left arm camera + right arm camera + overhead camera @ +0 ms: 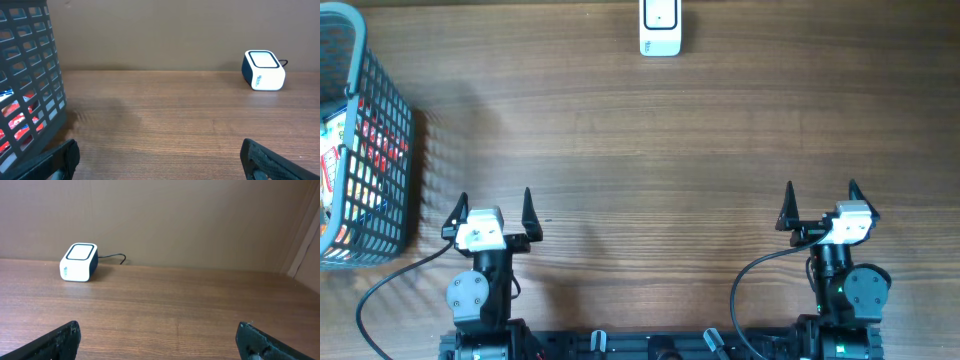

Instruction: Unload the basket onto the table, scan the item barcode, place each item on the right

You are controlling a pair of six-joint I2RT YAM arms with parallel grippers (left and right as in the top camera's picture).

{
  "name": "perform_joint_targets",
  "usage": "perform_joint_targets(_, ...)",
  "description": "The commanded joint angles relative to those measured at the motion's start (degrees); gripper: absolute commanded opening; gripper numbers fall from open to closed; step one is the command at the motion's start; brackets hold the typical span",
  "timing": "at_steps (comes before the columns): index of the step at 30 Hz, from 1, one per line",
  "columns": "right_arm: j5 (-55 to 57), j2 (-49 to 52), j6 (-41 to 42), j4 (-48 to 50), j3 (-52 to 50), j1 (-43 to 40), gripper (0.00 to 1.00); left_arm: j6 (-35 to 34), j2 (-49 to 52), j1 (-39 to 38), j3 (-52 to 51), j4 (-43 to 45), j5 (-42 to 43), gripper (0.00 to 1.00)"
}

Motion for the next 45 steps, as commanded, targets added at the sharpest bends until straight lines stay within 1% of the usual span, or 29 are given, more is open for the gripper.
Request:
perform_joint_targets(1,0.5,-0.7,0.9,0.1,-0.5,-0.3,1.00,0.9,-0.4,-0.3,-0.2,-0.2,-0.3,1.00)
perform_joint_targets(8,0.5,-0.7,0.9,0.1,-0.5,-0.3,1.00,0.8,-0.4,-0.3,-0.2,-0.2,-0.3,1.00)
perform_joint_targets(9,0.5,-0.7,0.9,0.1,-0.5,-0.3,1.00,-0.2,-0.4,-0.3,-0.2,-0.2,0.7,1.00)
perform_joint_targets(12,0.5,-0.7,0.9,0.1,-0.5,-0.3,1.00,-10.4,-0.4,-0.5,-0.2,0.9,11.2,1.00)
perform_joint_targets(13,0.5,-0.7,0.9,0.1,-0.5,-0.3,1.00,-15.3,-0.4,-0.5,-0.2,1.5,17.1,1.00)
perform_joint_targets(14,0.5,-0.7,0.9,0.1,-0.5,-0.3,1.00,-18.8,-0.4,-0.5,-0.2,1.9,21.8,1.00)
perform_joint_targets(15,0.5,-0.7,0.9,0.1,-0.5,-0.3,1.00,-23.6,-0.4,-0.5,-0.2,3.1,29.2,1.00)
perform_joint_targets(17,0.5,-0.7,0.9,0.1,-0.5,-0.3,1.00,-28.7,-0.4,-0.5,-0.2,6.6,37.2,1.00)
perform_joint_targets(19,0.5,-0.7,0.8,0.1,-0.5,-0.3,1.00,-31.4,-0.4,-0.5,-0.2,9.1,41.4,1.00)
perform_joint_targets(21,0.5,-0.7,0.8,0.1,-0.5,-0.3,1.00,-33.6,-0.4,-0.5,-0.2,12.0,43.1,1.00)
perform_joint_targets(22,0.5,-0.7,0.9,0.1,-0.5,-0.3,1.00,-37.3,-0.4,-0.5,-0.2,16.6,43.6,1.00)
perform_joint_targets(24,0.5,-0.7,0.9,0.1,-0.5,-0.3,1.00,-40.0,-0.4,-0.5,-0.2,23.3,45.0,1.00)
perform_joint_targets(28,0.5,-0.7,0.8,0.1,-0.5,-0.3,1.00,-41.6,-0.4,-0.5,-0.1,37.3,45.5,1.00)
perform_joint_targets(30,0.5,-0.7,0.9,0.1,-0.5,-0.3,1.00,-41.6,-0.4,-0.5,0.5,39.0,44.9,1.00)
perform_joint_targets(37,0.5,-0.7,0.9,0.1,-0.5,-0.3,1.00,-41.1,0.1,-0.4,6.2,35.2,42.9,1.00)
perform_joint_targets(41,0.5,-0.7,0.9,0.1,-0.5,-0.3,1.00,-37.8,2.1,-0.1,10.1,33.8,42.5,1.00)
perform_joint_targets(43,0.5,-0.7,0.9,0.1,-0.5,-0.3,1.00,-35.8,4.0,0.5,13.9,30.9,40.9,1.00)
perform_joint_targets(45,0.5,-0.7,0.9,0.1,-0.5,-0.3,1.00,-33.2,6.9,1.4,19.3,24.9,39.0,1.00)
